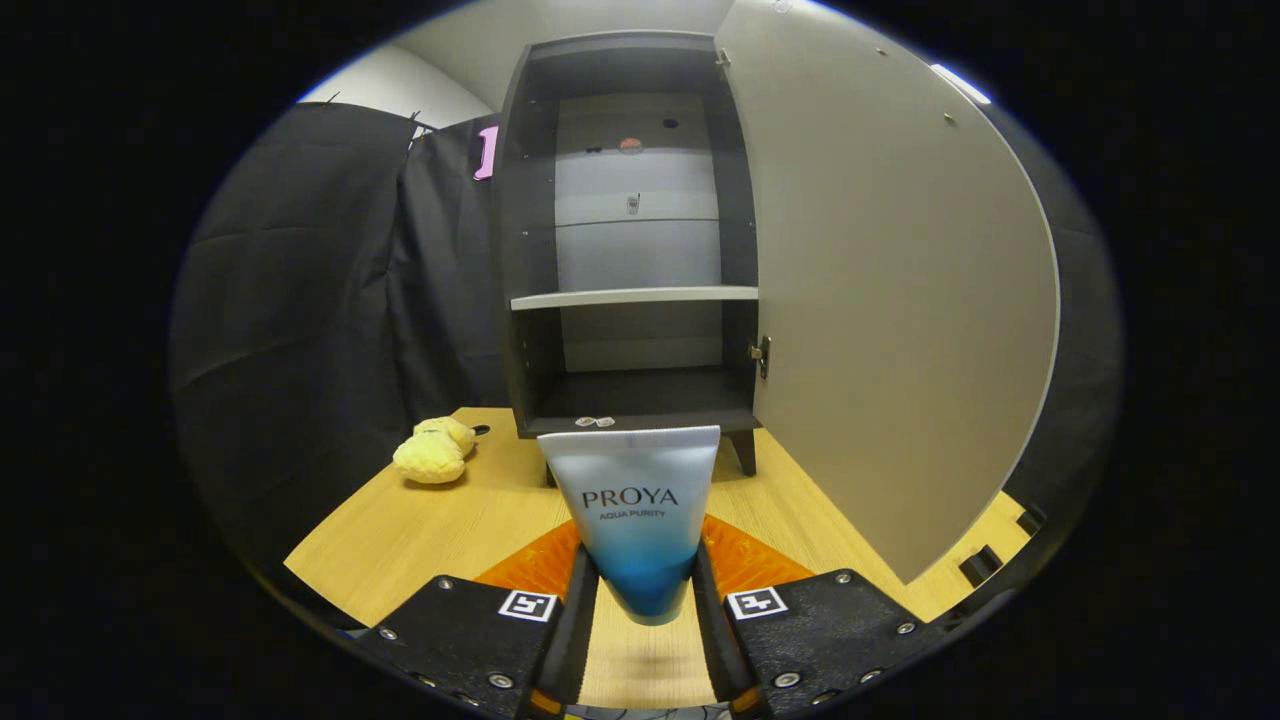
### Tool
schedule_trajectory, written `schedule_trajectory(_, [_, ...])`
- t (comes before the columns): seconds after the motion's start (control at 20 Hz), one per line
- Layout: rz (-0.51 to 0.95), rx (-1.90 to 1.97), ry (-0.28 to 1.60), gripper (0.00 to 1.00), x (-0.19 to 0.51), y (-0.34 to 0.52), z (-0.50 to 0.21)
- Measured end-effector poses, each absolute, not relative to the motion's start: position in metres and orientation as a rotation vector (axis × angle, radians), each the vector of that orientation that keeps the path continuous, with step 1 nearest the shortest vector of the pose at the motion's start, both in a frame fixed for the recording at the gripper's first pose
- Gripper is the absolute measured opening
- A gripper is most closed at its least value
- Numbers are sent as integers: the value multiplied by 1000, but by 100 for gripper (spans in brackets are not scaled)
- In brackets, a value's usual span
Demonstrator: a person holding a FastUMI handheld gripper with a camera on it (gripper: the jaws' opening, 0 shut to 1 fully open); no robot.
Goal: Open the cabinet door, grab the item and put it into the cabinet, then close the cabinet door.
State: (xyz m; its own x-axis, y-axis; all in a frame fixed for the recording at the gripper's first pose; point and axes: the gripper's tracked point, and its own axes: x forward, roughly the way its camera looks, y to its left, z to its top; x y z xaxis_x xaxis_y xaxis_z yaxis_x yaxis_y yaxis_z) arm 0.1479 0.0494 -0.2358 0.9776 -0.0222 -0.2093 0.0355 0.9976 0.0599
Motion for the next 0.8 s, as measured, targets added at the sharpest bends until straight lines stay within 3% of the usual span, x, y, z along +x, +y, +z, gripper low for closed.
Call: schedule_trajectory(0.8, [33,8,79,48,246,66,-82])
